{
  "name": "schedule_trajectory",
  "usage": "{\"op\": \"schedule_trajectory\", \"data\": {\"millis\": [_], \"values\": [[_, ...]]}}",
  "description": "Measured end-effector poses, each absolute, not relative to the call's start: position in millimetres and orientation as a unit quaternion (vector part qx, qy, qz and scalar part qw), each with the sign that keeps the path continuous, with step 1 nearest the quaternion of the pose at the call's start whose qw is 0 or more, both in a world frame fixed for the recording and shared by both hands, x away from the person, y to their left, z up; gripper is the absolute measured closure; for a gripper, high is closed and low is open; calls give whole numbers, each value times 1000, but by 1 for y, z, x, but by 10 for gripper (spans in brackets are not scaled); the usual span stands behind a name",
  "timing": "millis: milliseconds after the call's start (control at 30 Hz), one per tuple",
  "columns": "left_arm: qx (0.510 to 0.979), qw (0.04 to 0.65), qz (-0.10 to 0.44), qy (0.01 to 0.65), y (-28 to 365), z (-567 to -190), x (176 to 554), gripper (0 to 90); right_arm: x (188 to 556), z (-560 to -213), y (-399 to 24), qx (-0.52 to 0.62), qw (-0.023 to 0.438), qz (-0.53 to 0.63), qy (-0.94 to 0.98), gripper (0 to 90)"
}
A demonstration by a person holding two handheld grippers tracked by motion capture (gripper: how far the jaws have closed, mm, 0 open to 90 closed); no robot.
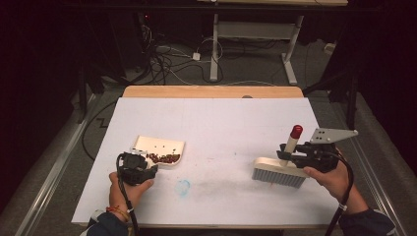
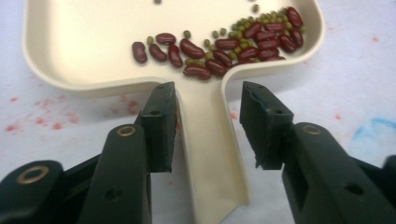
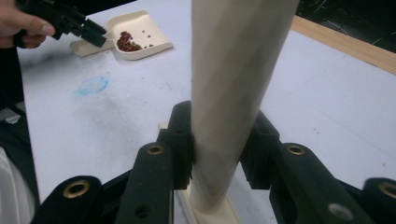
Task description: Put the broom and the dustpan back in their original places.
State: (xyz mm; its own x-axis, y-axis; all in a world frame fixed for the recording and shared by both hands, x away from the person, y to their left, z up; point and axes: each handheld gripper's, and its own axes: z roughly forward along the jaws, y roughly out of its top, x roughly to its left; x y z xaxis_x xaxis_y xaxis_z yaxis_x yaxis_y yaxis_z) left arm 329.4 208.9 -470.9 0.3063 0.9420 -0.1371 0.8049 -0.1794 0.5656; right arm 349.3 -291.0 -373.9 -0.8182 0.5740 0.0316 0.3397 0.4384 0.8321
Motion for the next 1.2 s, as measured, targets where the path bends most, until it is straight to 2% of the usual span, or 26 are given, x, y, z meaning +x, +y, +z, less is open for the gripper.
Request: {"op": "schedule_trajectory", "data": {"millis": [67,333,433,533,633,733,833,1000,1200], "values": [[761,282,118,572,209,-471,329,544,358,-373,-289,280,128,453,837,671],[768,300,82,560,213,-472,318,519,392,-374,-281,338,169,438,816,618],[778,306,97,540,214,-471,315,452,408,-378,-276,359,182,425,811,583],[786,329,123,508,217,-465,313,377,424,-384,-271,372,195,411,809,584],[799,344,183,459,217,-459,305,332,439,-389,-266,383,205,398,808,571],[799,365,213,428,219,-457,299,268,455,-396,-262,404,218,378,804,555],[800,374,226,412,219,-458,298,222,466,-403,-256,423,242,363,794,482],[809,366,236,395,216,-462,298,209,467,-404,-247,426,283,377,772,480],[825,351,244,370,215,-464,295,205,465,-408,-246,433,279,383,767,451]]}}
